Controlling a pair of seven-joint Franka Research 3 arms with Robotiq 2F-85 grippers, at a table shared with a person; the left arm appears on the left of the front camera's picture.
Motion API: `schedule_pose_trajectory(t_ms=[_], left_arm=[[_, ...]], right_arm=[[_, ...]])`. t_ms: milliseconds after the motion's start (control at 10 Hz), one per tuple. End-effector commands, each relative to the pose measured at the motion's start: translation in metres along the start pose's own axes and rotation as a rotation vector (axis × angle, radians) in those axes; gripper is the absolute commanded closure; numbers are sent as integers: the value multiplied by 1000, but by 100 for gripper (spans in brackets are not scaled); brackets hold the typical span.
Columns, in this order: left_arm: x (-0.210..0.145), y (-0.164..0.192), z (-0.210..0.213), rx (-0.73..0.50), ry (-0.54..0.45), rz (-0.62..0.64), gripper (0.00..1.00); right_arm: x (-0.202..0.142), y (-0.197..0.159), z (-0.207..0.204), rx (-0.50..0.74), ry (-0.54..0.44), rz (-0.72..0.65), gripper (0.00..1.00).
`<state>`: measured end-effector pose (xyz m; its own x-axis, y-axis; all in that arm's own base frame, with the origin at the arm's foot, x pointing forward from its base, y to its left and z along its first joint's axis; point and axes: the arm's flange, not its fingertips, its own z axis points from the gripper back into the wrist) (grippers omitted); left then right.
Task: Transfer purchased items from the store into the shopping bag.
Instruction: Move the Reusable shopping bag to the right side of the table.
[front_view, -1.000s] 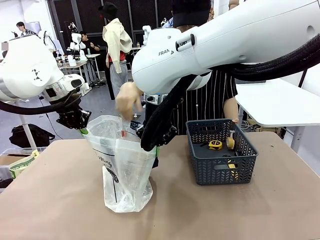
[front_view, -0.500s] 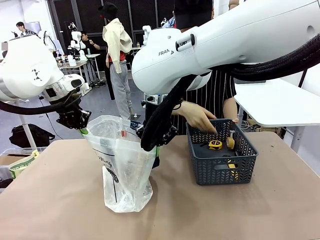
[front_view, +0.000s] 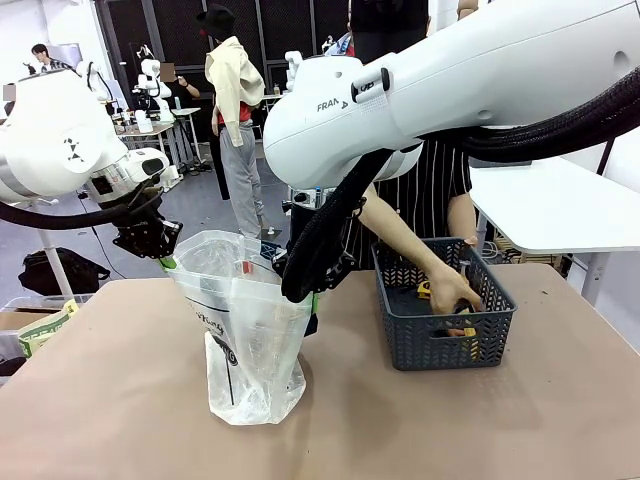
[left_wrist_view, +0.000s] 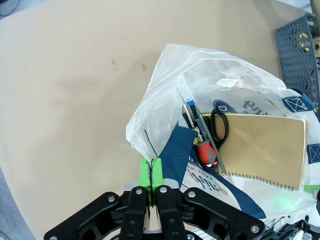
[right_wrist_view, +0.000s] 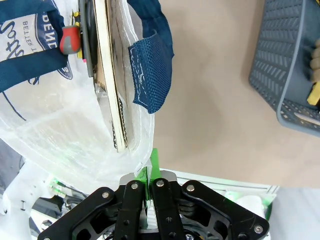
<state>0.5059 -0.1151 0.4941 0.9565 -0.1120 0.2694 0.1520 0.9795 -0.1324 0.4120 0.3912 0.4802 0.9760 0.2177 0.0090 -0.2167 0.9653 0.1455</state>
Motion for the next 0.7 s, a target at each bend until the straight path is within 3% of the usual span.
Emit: schedule_pose_trajectory(t_ms=[0, 600], left_arm=[[-4, 2, 1, -2, -13, 7, 100], [-4, 2, 1, -2, -13, 7, 100]], right_arm=[[-4, -4, 0, 14, 1, 7, 100], [-4, -4, 0, 14, 1, 7, 100]])
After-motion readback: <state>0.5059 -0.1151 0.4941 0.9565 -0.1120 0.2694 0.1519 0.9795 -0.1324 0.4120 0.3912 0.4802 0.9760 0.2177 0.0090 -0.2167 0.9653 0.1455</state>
